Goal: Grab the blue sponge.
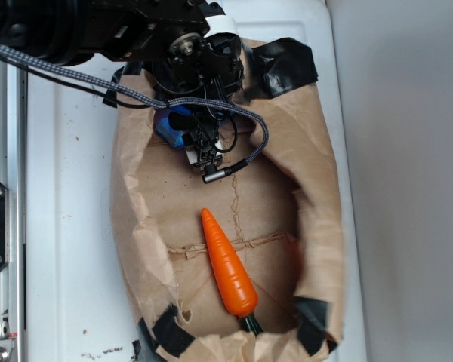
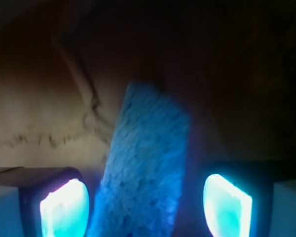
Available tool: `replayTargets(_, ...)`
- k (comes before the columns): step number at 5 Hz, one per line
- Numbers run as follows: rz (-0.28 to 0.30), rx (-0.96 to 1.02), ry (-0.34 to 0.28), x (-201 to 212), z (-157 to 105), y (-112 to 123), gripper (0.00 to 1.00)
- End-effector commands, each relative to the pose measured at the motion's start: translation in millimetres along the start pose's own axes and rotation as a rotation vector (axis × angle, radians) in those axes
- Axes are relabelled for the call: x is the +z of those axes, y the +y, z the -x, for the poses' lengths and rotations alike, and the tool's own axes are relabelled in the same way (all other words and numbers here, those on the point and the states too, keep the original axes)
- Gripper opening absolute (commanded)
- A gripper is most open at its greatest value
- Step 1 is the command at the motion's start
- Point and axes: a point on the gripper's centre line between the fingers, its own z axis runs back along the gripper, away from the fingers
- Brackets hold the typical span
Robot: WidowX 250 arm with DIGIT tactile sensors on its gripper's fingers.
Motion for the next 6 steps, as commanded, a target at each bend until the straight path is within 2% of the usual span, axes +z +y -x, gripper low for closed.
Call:
replayTargets(1,0.000,0.029,-0.002,9,-21,10,0.00)
replayTargets(3,0.031,0.044,-0.059,31,-28,6,0.00)
replayTargets(4,0.056,0.048,-0.102,61,-26,5,0.00)
replayTargets(5,0.085,0.045,-0.177,95,-15,-3,0.00)
replayTargets(6,0.062,0.073,-0.235,117,-4,-23,0.00)
